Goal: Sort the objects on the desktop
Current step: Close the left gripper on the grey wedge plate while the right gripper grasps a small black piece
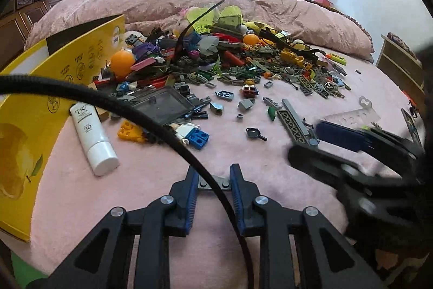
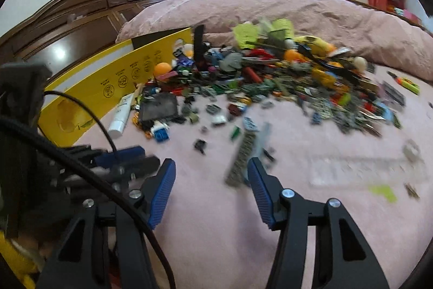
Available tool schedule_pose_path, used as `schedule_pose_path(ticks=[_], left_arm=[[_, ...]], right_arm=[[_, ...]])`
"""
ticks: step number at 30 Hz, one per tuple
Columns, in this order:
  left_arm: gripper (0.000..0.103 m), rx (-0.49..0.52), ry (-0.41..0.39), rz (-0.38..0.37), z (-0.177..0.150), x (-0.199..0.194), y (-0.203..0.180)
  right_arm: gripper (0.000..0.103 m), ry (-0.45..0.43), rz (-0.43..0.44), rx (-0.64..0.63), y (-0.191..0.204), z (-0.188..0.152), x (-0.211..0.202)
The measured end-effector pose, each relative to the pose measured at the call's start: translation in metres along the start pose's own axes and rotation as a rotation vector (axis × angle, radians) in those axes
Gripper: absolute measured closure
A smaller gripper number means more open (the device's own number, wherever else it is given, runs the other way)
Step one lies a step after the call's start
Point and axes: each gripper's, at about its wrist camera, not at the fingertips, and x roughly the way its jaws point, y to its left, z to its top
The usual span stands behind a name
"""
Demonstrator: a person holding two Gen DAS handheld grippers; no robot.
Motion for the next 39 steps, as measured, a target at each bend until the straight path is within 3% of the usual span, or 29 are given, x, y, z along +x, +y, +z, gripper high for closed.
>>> schedule_pose_path(ticks=[2,7,15,21,31,39], left_arm=[[0.079,-0.007,0.001,0.011,0.000,0.001,0.002],[0.079,-0.053,0.011,-0.018,0.000,0.002,0.014],[0.079,-0.053,0.001,-0.034,0.001,0.000,0.013],[0.079,-0.055,0.006,-0.033,0.000,0.001,0.013],[0.079,-0.039,-0.005,-0.023,0.000,-0.006,0.009],[0.079,-0.087,-0.061,0.001,0.010,-0.039,0.017]], right_arm=[[0.062,0.021,0.012,-0.001,0.003,0.008,0.016],[0.062,0.057,0.033,0.009,0.003,0.012,0.037],[0.064,0.089,-0.003,-0.031,0.008,0.011,0.056],[0.089,0.075,-0.054,-0.051,0.014,0.009,0.058],[0.089,0.040,-0.049,0.064,0.009,0.012,0.038],[0.089,-0.015,-0.018,0.090,0.013,0.017,0.000]])
